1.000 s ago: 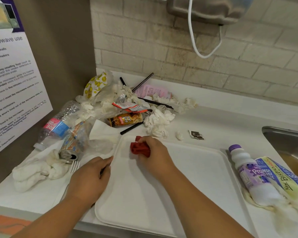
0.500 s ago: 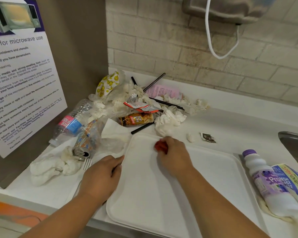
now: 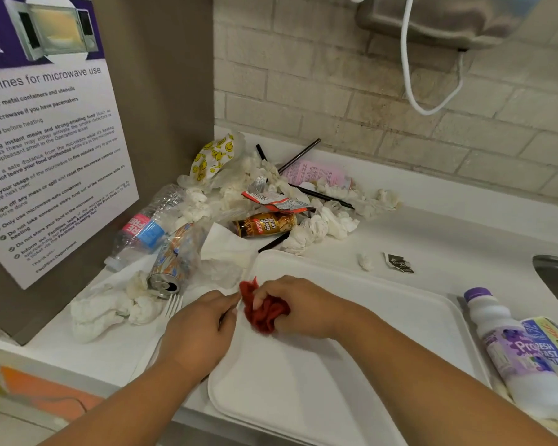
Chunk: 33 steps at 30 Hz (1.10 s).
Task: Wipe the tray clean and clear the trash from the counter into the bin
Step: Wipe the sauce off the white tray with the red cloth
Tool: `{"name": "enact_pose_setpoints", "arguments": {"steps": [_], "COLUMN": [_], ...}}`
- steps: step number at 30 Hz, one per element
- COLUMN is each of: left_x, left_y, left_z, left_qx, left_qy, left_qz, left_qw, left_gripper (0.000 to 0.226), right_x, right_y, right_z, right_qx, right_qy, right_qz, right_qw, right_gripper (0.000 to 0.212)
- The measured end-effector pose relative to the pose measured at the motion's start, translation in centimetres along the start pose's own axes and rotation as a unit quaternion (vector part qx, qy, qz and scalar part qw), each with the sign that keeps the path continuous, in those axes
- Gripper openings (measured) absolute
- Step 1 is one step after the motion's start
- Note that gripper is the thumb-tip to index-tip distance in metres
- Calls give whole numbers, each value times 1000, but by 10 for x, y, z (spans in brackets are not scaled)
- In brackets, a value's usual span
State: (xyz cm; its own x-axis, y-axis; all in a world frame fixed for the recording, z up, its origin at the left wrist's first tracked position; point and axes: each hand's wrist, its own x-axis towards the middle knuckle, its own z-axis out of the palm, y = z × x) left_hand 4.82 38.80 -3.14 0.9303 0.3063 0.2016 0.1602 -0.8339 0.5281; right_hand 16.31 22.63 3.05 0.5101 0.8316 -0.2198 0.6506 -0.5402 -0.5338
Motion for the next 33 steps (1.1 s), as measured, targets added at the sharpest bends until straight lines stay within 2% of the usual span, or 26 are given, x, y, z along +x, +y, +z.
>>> {"name": "enact_pose_setpoints", "arguments": {"steps": [1,3,5,6,18,21,22,26,33], "left_x": [0,-1,-1,-2,-1,-1,-1,0,-1], "left_y": [0,1,2,2,0,-1,-1,0,6], "left_z": [0,0,0,0,0,0,0,-1,-5], "left_qx": [1,-2,-3,-2,-20,-18,-17,-10,10], "left_qy": [-2,-7,-7,-8,-17,-21,-23,-28,-34], "left_qz": [-2,-9,-10,-9,-17,-20,-20,-27,-37], "left_qw": [1000,1000,1000,1000,1000,999,999,999,999], "left_gripper": [40,36,35,35,44,37,36,34,37], "right_x": [-2,6,18,23,-18,-28,-28,-25,-49], "right_y": [1,10,19,19,-16,-23,-23,-20,-40], "right_z": [-4,-9,-10,-7,25,19,17,20,35], "right_qx": [21,41,15,-9,-62,-45,-39,-32,-30], "right_qy": [9,81,133,132,-21,-82,-84,-12,-134], "right_qz": [10,46,72,69,-37,-52,-48,-28,-98], "right_qw": [1000,995,988,989,997,994,995,999,986], "right_gripper": [41,39,38,39,42,46,47,45,43]}}
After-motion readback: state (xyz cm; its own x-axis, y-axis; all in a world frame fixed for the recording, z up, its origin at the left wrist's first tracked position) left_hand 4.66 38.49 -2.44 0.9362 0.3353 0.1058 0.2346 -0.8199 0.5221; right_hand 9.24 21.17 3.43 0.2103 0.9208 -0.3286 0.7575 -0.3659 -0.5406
